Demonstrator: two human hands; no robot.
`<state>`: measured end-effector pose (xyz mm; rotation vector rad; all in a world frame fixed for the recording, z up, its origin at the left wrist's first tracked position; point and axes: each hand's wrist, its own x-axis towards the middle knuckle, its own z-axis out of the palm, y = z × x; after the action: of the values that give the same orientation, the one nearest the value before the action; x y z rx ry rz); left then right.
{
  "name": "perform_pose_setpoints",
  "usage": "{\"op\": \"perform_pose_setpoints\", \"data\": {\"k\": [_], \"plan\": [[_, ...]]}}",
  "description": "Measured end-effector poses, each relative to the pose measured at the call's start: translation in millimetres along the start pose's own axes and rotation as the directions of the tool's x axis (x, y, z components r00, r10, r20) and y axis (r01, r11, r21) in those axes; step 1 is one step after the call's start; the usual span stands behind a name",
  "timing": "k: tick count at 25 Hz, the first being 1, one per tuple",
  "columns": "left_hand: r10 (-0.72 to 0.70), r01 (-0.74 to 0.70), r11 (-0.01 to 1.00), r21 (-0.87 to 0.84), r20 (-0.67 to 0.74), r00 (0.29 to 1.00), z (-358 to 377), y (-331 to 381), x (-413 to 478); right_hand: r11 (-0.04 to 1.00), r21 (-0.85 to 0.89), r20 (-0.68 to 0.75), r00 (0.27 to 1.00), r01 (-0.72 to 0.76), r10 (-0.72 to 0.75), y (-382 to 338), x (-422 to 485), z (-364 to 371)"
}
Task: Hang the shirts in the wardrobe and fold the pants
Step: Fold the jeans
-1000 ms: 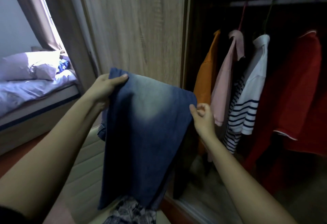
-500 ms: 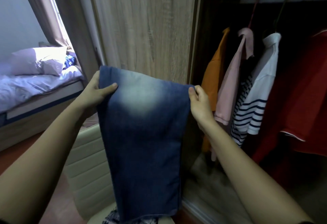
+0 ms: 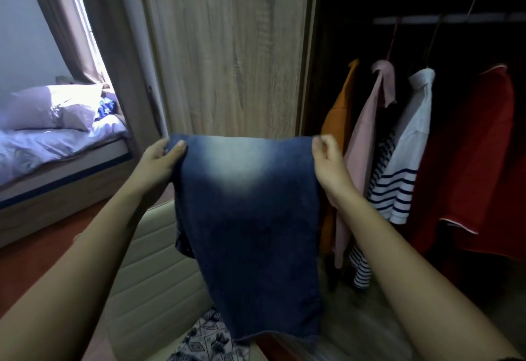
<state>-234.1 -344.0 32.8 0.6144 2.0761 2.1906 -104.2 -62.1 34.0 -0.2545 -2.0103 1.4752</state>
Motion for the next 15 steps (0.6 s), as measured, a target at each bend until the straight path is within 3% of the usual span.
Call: {"op": "perform_pose_setpoints", "data": {"k": [1,3,6,9,11,13,15], "plan": [[0.0,0.0,1.0,-0.02,0.03,1.0,5.0,0.0,-1.2,0.977,0.143,0.065,0.986,-0.161,0.153,5.9,0.4,-4.9],[-0.003,0.007,0.999,-0.049,0.067,0.998,10.6,1.4,-1.8,0.894,0.322,0.156,0.949,-0.31,0.273,11.9,-2.7,-12.1],[-0.051,0.055,0.992,-0.115,0.04,0.998,14.5,9.6,2.3,0.856,0.452,0.136,0.968,-0.251,0.212,12.1,-5.6,-18.1],[-0.259,0.244,0.958,-0.151,-0.086,0.962,24.3,14.9,4.0,0.909,0.405,0.067,0.995,-0.092,0.071,4.4,-6.1,-21.4],[-0.328,0.317,0.938,-0.139,-0.064,0.943,27.3,15.7,3.4,0.895,0.442,0.039,0.998,-0.066,0.055,3.2,-4.7,-24.8],[-0.255,0.247,0.949,-0.198,-0.015,0.967,27.2,16.5,3.9,0.875,0.453,0.065,0.985,-0.171,0.159,-1.4,-3.1,-32.8],[-0.169,0.166,0.947,-0.276,0.015,0.986,31.5,12.7,3.5,0.872,0.31,0.232,0.919,-0.38,0.318,-4.9,-3.9,-37.4]]}}
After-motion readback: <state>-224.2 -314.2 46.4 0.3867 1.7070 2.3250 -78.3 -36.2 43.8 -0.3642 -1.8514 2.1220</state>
